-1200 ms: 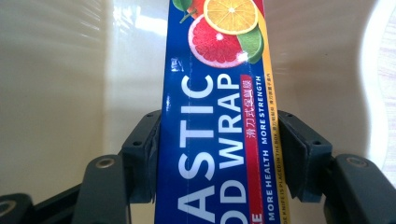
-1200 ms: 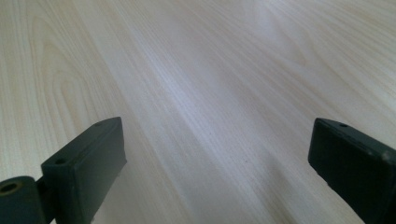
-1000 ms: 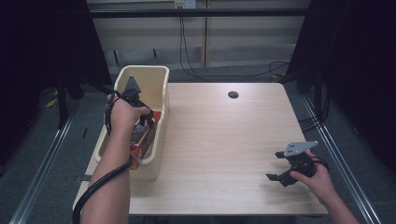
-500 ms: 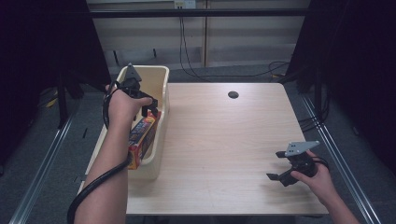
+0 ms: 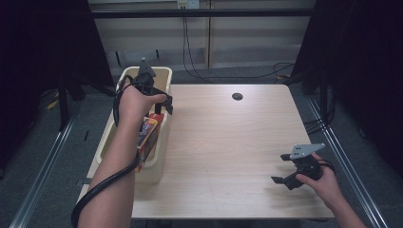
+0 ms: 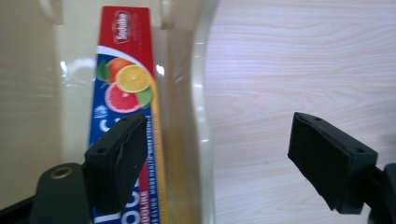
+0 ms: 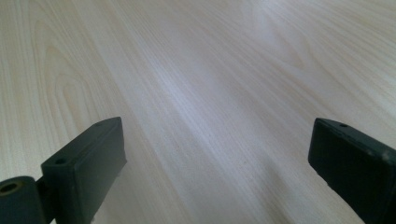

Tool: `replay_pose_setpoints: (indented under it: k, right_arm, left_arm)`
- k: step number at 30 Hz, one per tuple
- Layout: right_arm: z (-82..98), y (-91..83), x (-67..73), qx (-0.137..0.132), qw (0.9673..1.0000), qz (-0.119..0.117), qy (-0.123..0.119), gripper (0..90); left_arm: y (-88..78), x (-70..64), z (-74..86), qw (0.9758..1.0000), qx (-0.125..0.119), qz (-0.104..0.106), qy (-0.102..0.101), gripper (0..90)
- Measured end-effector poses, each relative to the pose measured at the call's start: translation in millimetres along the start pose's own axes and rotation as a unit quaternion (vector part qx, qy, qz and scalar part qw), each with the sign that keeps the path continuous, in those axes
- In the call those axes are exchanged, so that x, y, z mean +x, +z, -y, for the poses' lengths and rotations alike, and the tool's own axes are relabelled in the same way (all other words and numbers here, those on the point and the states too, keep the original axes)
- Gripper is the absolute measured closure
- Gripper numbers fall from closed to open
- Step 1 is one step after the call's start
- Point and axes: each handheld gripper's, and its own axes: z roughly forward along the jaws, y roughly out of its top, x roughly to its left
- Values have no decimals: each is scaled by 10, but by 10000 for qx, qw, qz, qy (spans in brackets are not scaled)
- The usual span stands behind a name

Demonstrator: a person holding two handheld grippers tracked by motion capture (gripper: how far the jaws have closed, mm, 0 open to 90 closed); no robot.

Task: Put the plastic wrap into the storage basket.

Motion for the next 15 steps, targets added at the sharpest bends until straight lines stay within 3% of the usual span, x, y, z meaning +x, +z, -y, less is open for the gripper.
replay_pose_setpoints:
  k: [15]
  right_arm:
    - [-10,-6,9,-14,10000,17,-13,39]
  left_arm:
    - [133,-375,26,9984,5,341,458,185]
